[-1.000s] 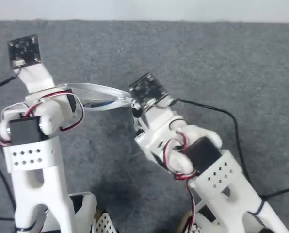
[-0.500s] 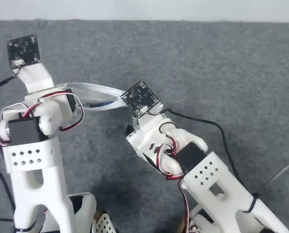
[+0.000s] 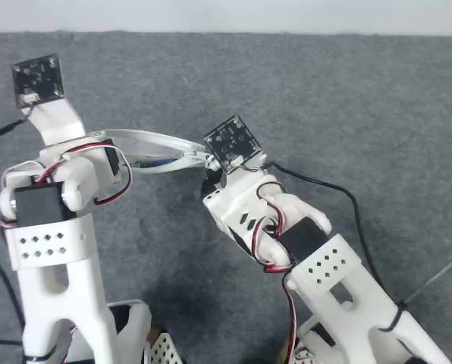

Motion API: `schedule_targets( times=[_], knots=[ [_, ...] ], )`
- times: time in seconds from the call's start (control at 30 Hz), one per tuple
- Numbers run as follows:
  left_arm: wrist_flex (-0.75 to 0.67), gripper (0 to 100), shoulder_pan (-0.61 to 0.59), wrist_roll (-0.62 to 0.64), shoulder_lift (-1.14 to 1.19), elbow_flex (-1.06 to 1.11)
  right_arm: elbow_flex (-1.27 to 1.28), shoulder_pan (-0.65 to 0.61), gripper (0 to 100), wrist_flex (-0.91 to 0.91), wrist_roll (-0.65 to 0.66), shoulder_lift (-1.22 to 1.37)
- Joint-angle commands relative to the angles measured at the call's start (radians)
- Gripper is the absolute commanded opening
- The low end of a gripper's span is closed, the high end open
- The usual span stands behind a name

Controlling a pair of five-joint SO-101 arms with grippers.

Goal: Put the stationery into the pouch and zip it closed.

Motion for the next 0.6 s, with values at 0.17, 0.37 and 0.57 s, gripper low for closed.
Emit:
schedule_targets(
  times=[0.17,0.37,0.57],
  knots=[
    [-0.032,1,-0.002,0.009,-0.008,0.004,0.037,0.013,18.8,-0.099,0.012,-0.033],
    [-0.032,1,-0.003,0.009,-0.008,0.004,0.048,0.016,18.7,-0.122,0.012,-0.033],
    [-0.032,1,-0.002,0.009,-0.008,0.005,0.048,0.016,18.5,-0.12,0.044,-0.033]
  ],
)
